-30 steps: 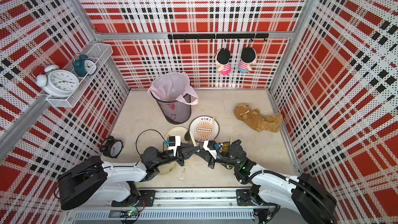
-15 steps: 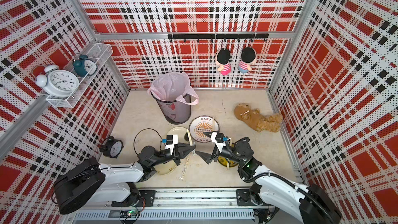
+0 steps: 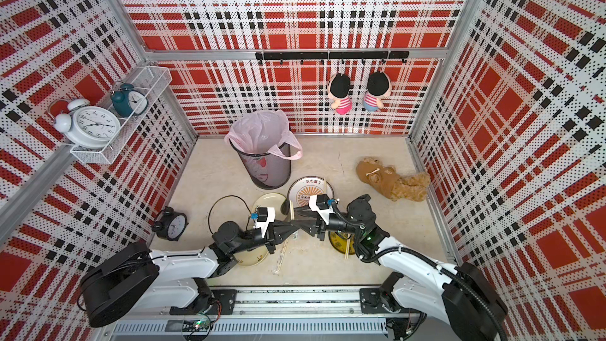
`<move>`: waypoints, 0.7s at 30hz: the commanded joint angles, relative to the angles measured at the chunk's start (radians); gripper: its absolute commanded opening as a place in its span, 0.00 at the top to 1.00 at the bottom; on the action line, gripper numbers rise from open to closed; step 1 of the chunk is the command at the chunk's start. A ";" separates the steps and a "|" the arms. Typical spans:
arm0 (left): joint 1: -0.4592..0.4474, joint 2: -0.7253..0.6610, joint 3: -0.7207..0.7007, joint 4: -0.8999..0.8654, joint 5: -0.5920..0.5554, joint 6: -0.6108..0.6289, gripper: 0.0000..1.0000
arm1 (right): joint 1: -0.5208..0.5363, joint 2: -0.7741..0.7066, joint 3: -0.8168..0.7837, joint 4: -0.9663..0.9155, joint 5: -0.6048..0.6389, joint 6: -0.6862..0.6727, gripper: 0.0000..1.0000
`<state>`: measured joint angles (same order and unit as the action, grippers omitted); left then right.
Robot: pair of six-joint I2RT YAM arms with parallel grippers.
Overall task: Remove the packaging of disposable chopsticks
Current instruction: Remove the packet bag from the disposable chopsticks.
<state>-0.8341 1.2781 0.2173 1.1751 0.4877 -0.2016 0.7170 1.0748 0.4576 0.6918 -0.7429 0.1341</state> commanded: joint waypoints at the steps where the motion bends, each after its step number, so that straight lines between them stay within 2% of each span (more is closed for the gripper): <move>1: -0.011 0.006 0.007 -0.009 -0.003 0.016 1.00 | -0.004 0.004 0.016 -0.006 -0.041 -0.019 0.73; 6: -0.019 0.004 0.007 -0.008 -0.006 0.016 1.00 | -0.003 0.011 0.017 -0.014 -0.041 -0.024 0.83; 11: -0.025 0.005 0.013 -0.009 -0.012 0.016 1.00 | -0.004 0.026 0.016 -0.014 -0.047 -0.024 0.82; 16: -0.033 0.010 0.017 -0.009 -0.016 0.016 1.00 | -0.004 0.018 0.012 -0.012 -0.044 -0.028 1.00; 19: -0.033 0.012 0.016 -0.008 -0.024 0.016 1.00 | -0.003 0.008 0.004 -0.009 -0.038 -0.033 1.00; 21: -0.033 0.013 0.014 -0.009 -0.034 0.017 0.95 | -0.004 0.005 -0.002 0.005 -0.035 -0.030 1.00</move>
<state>-0.8593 1.2835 0.2176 1.1725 0.4648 -0.1802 0.7170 1.0973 0.4576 0.6731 -0.7799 0.1356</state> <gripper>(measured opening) 0.073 0.064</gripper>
